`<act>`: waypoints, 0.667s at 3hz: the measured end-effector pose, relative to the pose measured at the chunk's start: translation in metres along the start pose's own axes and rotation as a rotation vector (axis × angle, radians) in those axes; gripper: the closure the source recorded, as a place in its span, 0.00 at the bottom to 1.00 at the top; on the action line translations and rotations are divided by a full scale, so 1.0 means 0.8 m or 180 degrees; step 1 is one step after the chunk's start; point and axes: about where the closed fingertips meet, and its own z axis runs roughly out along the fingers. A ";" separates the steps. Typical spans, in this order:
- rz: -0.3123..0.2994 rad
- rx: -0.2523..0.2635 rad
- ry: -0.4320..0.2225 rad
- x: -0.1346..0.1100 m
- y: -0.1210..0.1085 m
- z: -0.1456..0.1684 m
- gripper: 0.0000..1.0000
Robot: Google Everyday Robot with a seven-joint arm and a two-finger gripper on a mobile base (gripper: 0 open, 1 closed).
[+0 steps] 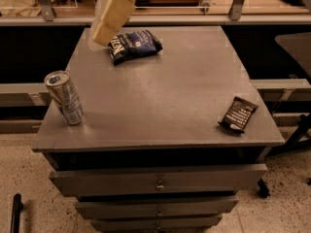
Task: Pick redbull can
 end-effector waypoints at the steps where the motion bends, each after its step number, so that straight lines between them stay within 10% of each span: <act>1: 0.0176 -0.0104 0.0229 0.017 0.004 0.002 0.00; 2: 0.0754 -0.0237 0.0195 0.048 0.019 0.023 0.00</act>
Offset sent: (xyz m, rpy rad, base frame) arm 0.0200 -0.0133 -0.0818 0.0367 0.4725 -0.1948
